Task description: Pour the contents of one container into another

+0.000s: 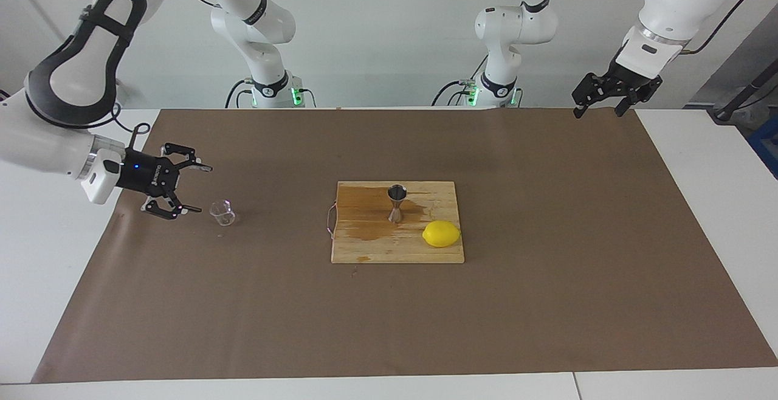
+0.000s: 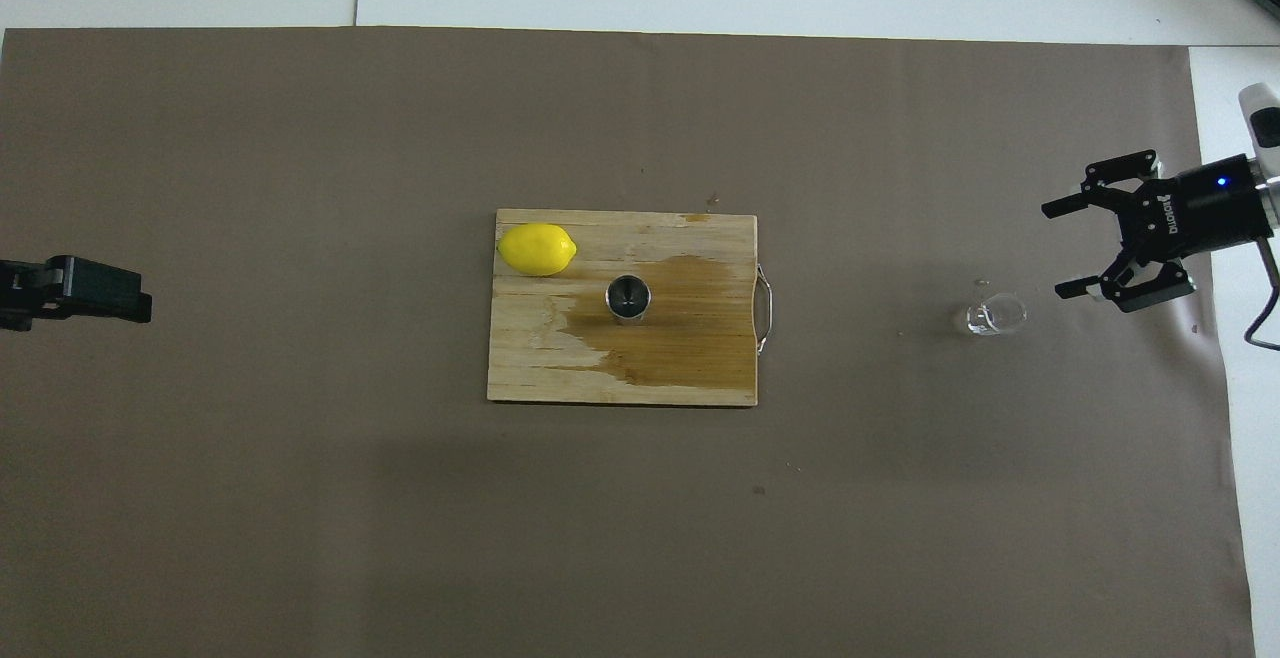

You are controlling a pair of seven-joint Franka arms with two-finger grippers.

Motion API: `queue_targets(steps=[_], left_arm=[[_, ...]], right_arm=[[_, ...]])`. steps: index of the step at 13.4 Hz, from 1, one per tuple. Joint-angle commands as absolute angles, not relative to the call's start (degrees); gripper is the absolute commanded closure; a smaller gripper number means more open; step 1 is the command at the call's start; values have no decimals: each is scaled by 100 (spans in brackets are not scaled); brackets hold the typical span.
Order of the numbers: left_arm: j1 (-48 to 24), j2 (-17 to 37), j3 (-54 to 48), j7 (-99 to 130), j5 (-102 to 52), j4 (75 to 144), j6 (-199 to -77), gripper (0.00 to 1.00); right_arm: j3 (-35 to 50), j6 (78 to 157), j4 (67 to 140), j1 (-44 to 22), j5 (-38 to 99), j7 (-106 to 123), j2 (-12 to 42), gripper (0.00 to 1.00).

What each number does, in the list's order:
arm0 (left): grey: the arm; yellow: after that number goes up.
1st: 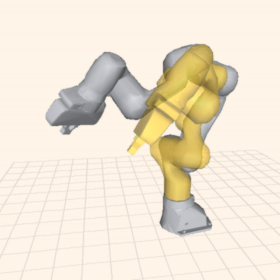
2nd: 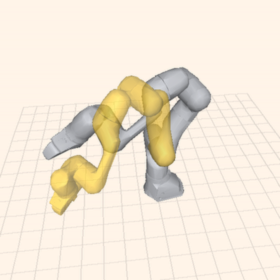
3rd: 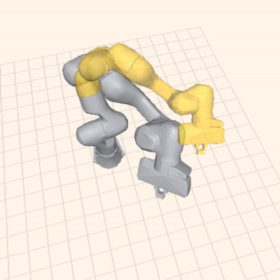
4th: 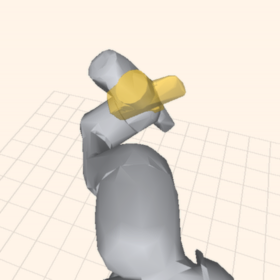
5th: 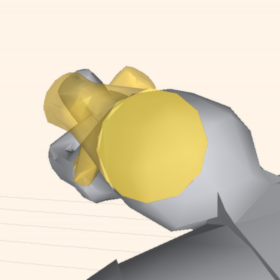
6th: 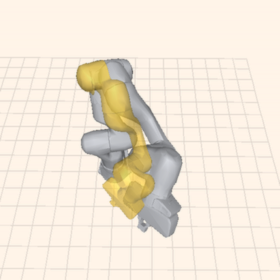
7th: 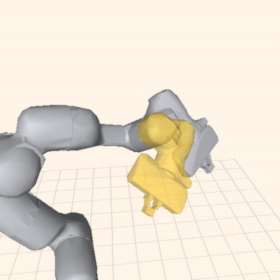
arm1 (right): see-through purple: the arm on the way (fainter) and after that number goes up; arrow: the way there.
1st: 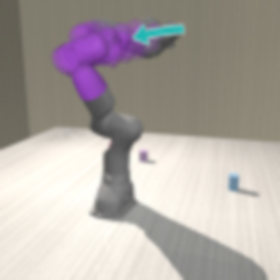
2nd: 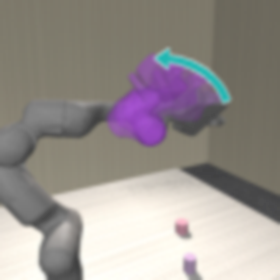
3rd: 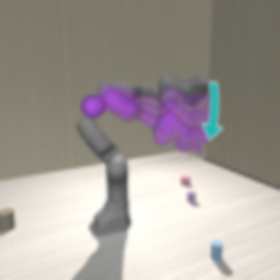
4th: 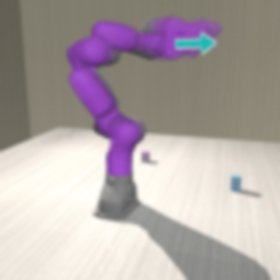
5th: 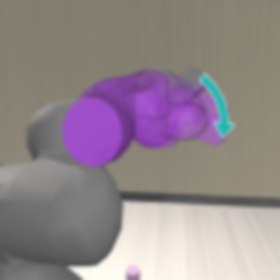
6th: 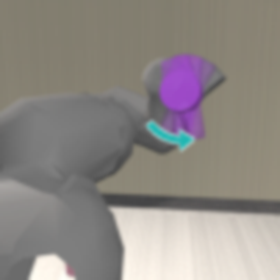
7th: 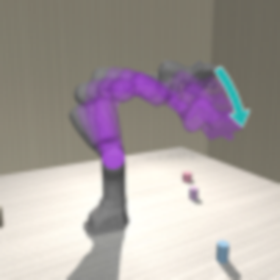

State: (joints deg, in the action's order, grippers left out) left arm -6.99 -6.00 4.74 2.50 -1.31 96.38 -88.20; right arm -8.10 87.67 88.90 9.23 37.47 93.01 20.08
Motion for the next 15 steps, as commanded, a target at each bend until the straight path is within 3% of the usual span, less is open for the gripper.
queue_targets(steps=[1,10,15], left_arm=[[-703,-738,475,229,-35,9774,-8815,0],[-703,-738,475,237,-35,9773,-8815,0],[-694,-738,475,237,-35,9782,-8815,0]], right_arm=[[-826,9235,8868,599,3062,7724,1838,0],[-818,10677,8675,-97,363,1825,1398,0],[-747,10083,8666,-229,114,37,942,0]])
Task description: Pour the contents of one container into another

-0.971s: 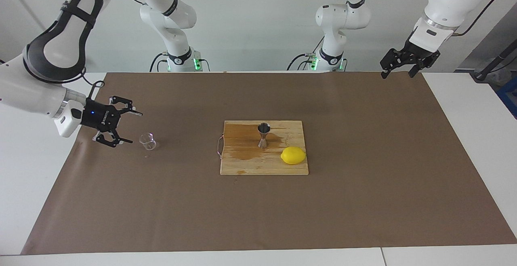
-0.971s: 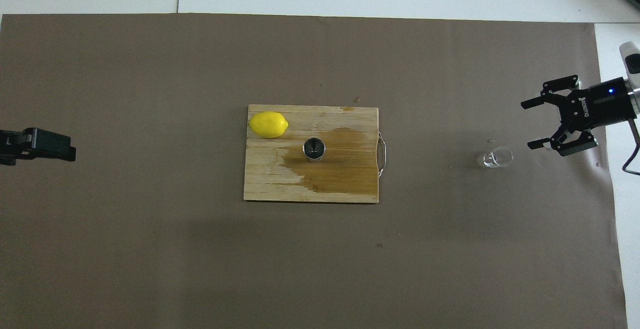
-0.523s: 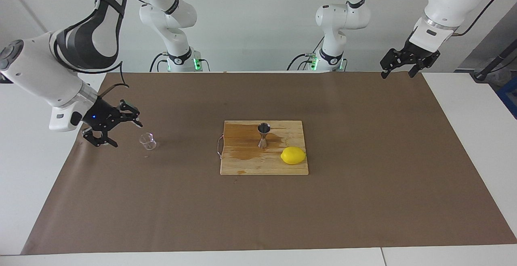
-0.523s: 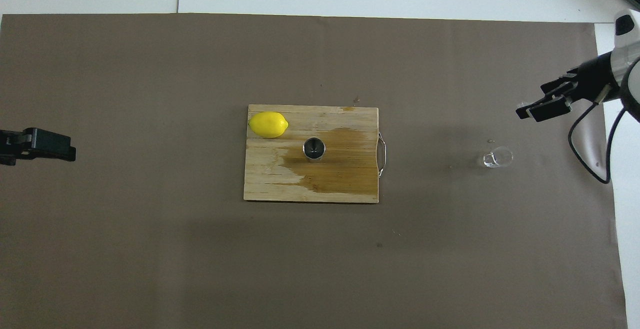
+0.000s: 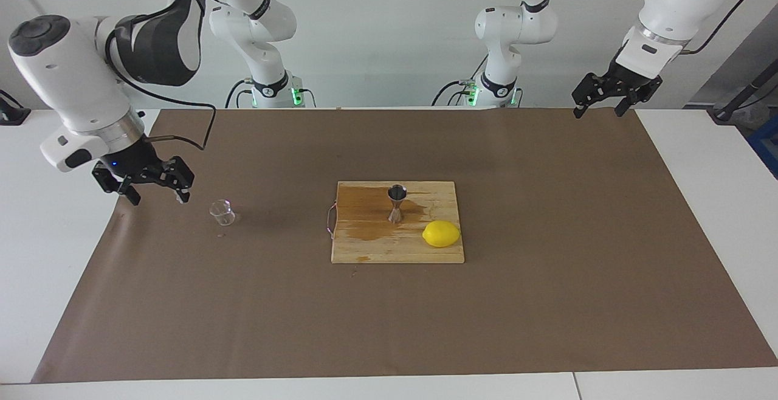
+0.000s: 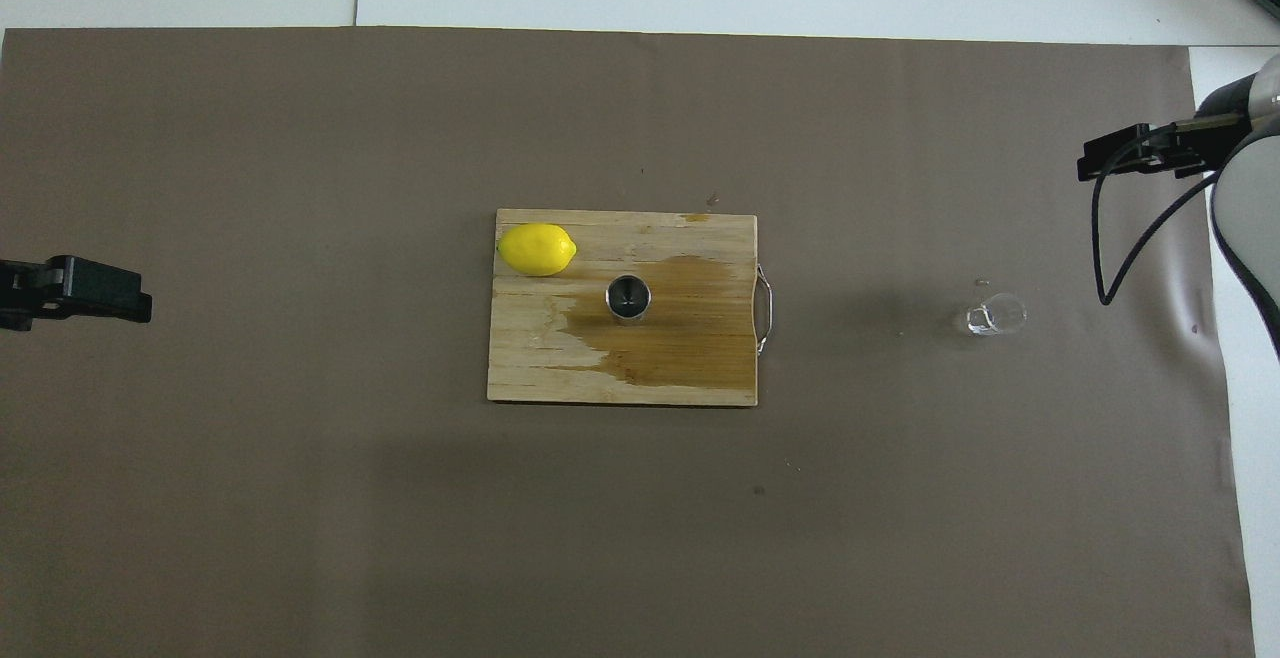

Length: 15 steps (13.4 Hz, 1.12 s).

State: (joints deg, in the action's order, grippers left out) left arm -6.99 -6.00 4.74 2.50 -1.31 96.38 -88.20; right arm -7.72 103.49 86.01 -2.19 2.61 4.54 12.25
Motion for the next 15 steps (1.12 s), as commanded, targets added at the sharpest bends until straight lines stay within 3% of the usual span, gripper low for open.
queue_targets(steps=[1,6,11,15], left_arm=[[-694,-747,475,229,-35,9782,-8815,0],[-703,-747,475,229,-35,9774,-8815,0],[-694,-747,475,229,-35,9782,-8815,0],[-694,-738,475,237,-35,9782,-8815,0]], right_arm=[[-738,9907,8666,-229,114,-8,784,0],[-800,9204,8245,-150,-9,-79,510,0],[-791,8597,8323,-61,-53,70,378,0],[-721,8297,8656,-35,-299,114,-43,0]])
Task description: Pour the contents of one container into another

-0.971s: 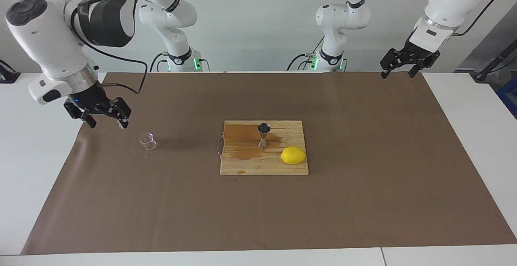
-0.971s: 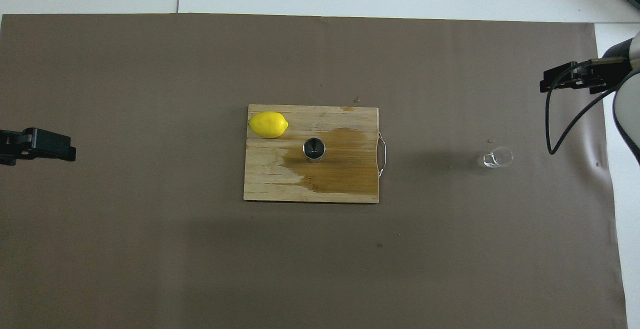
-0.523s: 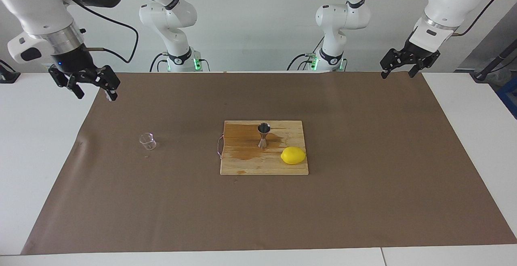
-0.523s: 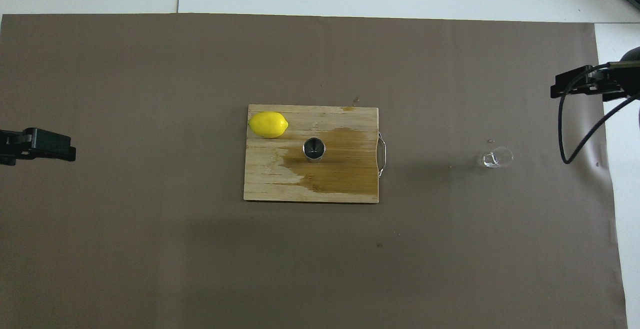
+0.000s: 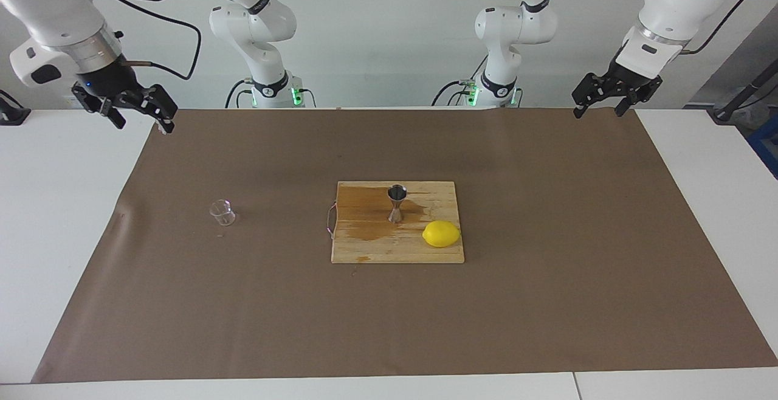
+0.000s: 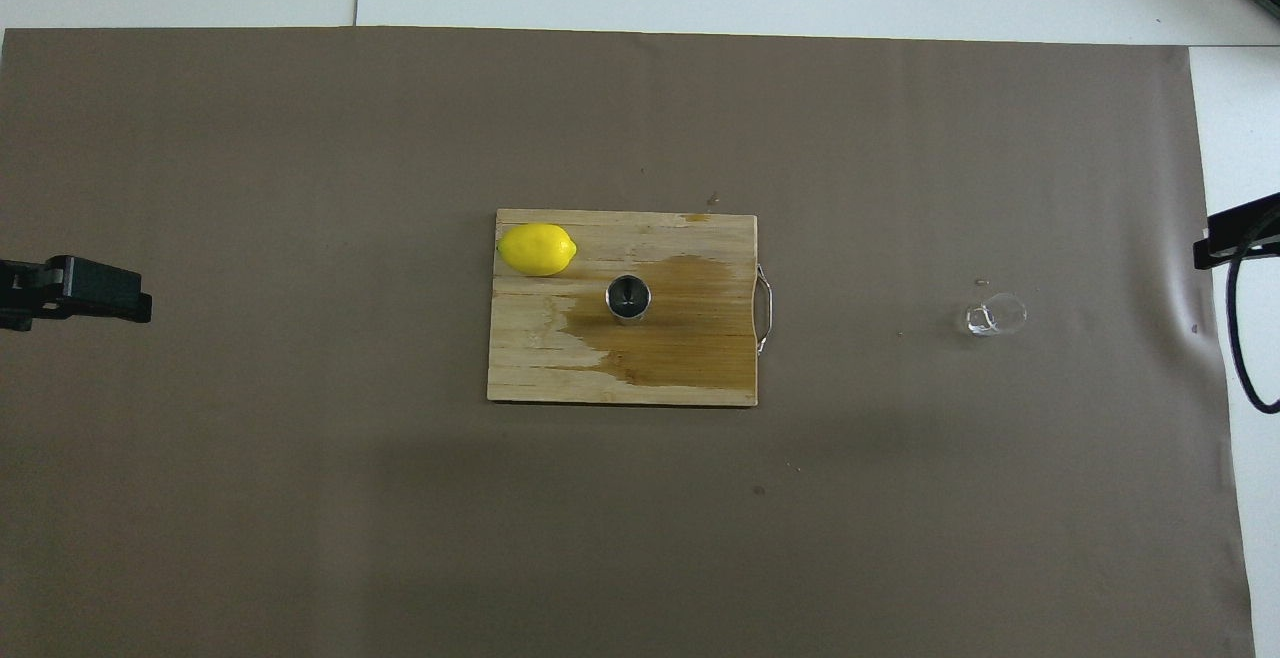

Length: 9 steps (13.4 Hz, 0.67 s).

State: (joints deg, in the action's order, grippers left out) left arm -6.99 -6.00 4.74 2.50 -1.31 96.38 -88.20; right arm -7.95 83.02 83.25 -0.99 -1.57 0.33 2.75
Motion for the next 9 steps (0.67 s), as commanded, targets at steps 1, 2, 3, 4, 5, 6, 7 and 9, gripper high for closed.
queue_targets(steps=[1,2,3,4,5,6,7,9], left_arm=[[-694,-747,475,229,-35,9782,-8815,0],[-694,-738,475,229,-35,9774,-8815,0],[-703,-747,475,237,-35,9773,-8815,0],[-694,-738,475,237,-35,9782,-8815,0],[-694,-738,475,229,-35,9782,-8815,0],[-694,-738,475,229,-35,9774,-8815,0],[-694,-747,475,237,-35,9782,-8815,0],[-694,-738,475,237,-35,9773,-8815,0]], right_arm=[[-625,8323,8736,0,-299,123,-105,0],[-581,8323,8728,9,-308,149,-114,0],[-580,8297,8728,0,-273,132,-132,0],[-580,8279,8762,-35,-272,123,-193,0],[-580,8279,8780,-70,-272,106,-202,0],[-580,8271,8789,-88,-272,71,-211,0],[-571,8271,8833,-97,-281,62,-237,0],[-571,8271,8746,-184,-281,88,-150,0]])
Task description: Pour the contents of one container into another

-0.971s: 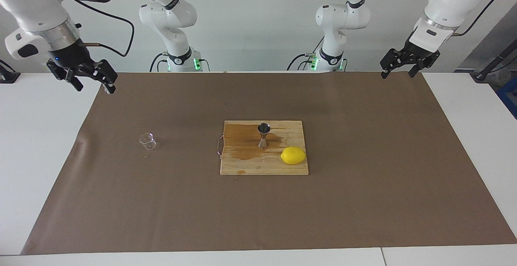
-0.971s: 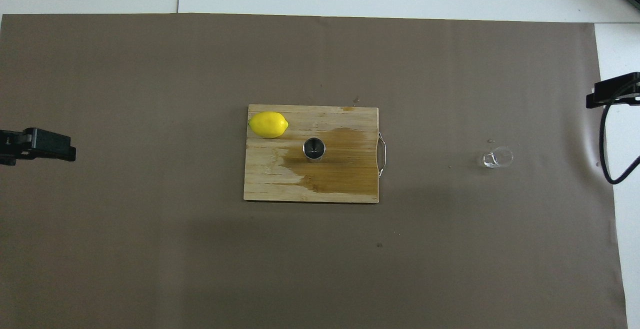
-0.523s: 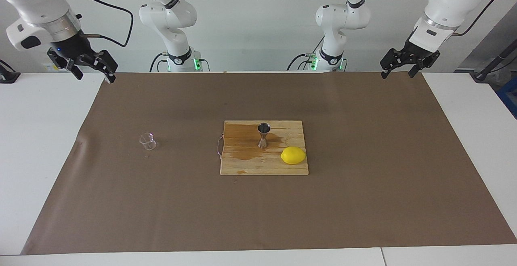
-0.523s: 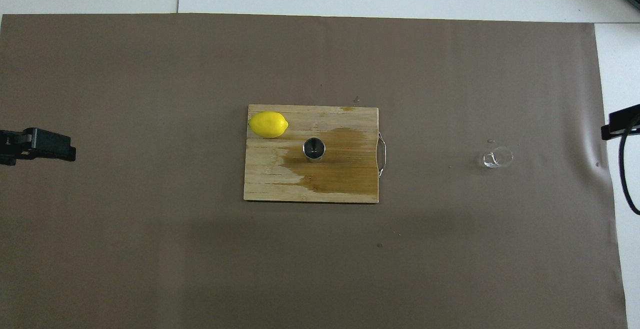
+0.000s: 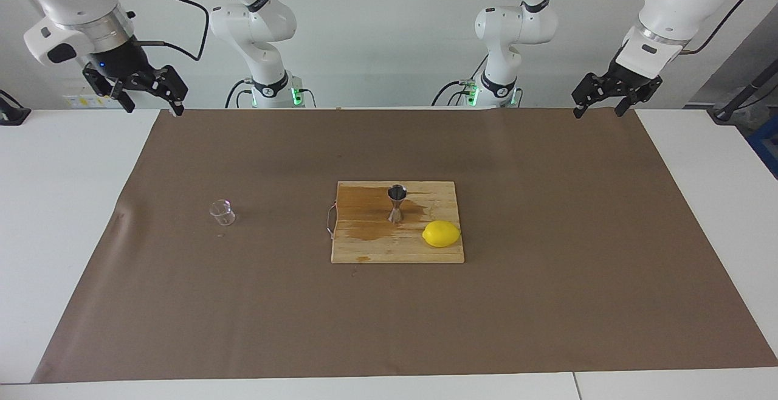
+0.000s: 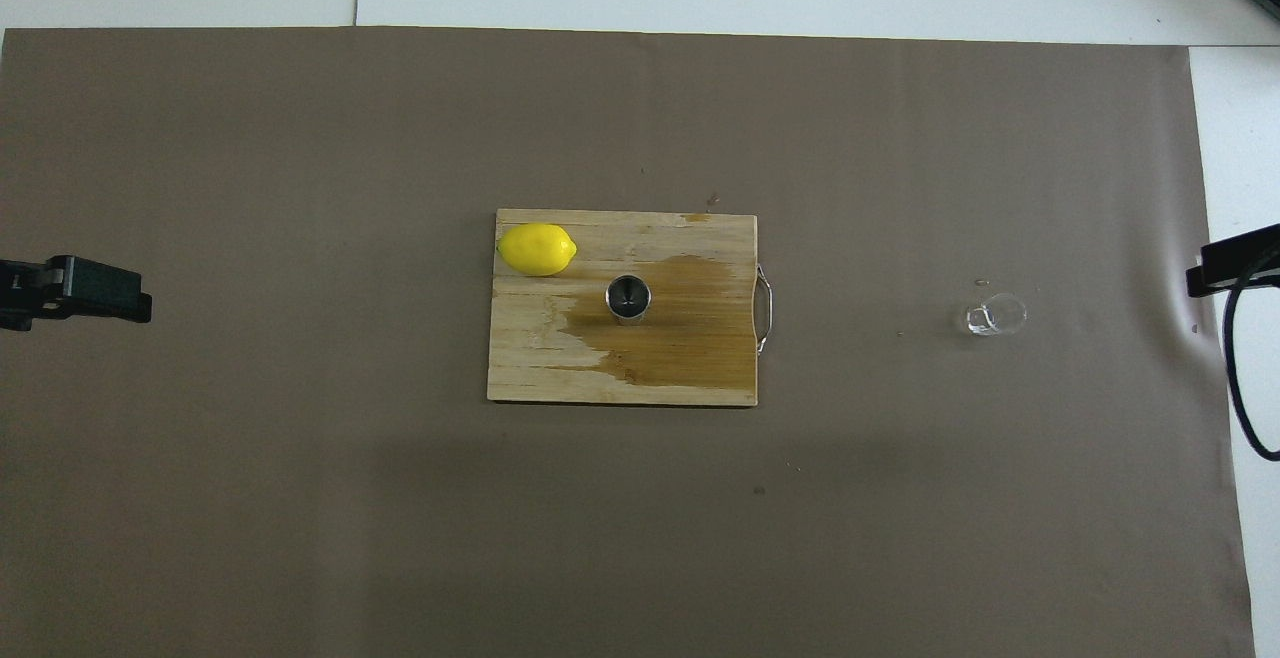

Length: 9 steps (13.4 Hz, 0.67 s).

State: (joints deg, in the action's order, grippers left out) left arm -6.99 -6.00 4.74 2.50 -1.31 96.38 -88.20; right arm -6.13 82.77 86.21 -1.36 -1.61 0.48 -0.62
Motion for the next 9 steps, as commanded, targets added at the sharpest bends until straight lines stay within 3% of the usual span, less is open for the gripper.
queue_targets(steps=[1,9], left_arm=[[-703,-747,475,237,-35,9782,-8815,0],[-694,-747,475,229,-35,9782,-8815,0]], right_arm=[[-580,8192,8736,-185,-255,97,-132,0],[-580,8218,8640,-167,-176,53,-114,0]])
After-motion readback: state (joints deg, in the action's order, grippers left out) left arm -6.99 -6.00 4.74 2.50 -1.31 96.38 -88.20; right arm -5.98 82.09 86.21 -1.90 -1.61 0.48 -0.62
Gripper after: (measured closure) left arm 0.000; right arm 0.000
